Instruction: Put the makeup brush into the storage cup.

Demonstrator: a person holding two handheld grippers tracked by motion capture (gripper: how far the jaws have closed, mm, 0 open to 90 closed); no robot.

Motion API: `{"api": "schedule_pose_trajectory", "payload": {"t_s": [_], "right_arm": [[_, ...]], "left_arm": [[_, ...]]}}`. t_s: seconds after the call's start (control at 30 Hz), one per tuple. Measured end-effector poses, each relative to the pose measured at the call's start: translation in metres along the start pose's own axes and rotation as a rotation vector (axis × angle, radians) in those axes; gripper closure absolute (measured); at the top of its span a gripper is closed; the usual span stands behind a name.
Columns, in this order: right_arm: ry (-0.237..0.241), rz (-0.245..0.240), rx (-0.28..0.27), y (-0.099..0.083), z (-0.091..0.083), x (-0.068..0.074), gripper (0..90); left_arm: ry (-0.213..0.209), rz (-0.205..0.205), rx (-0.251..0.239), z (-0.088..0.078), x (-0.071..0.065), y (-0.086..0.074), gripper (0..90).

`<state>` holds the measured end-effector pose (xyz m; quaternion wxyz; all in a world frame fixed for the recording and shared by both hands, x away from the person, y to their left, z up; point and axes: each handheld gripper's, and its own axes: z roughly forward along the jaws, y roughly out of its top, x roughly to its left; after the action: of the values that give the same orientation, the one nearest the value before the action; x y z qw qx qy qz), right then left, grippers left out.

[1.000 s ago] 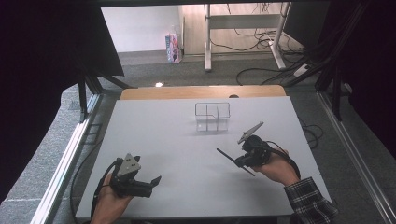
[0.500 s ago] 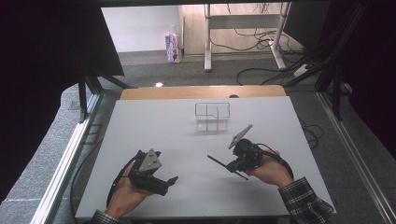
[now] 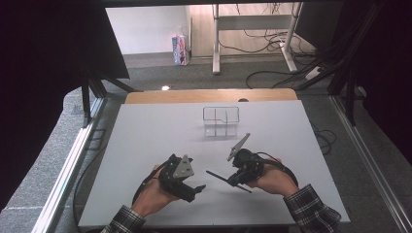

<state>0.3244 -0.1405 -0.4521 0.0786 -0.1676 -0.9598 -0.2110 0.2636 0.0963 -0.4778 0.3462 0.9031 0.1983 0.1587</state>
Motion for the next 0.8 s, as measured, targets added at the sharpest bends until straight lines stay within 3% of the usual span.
{"api": "schedule_pose_trajectory", "payload": {"t_s": [0.23, 0.43, 0.63, 0.8], "right_arm": [[0.045, -0.031, 0.012, 0.005, 0.003, 0.009, 83.9], [0.089, -0.051, 0.024, 0.009, 0.007, 0.015, 83.9], [0.092, -0.056, 0.027, 0.010, 0.008, 0.017, 83.9], [0.100, -0.058, 0.025, 0.009, 0.008, 0.016, 83.5]], "left_arm": [[-0.024, 0.093, 0.028, 0.013, -0.008, 0.007, 20.5], [-0.034, 0.163, 0.028, 0.014, -0.015, 0.009, 42.6], [-0.046, 0.209, 0.029, 0.013, -0.019, 0.008, 61.5], [-0.060, 0.265, 0.070, 0.015, -0.020, 0.005, 72.6]]}}
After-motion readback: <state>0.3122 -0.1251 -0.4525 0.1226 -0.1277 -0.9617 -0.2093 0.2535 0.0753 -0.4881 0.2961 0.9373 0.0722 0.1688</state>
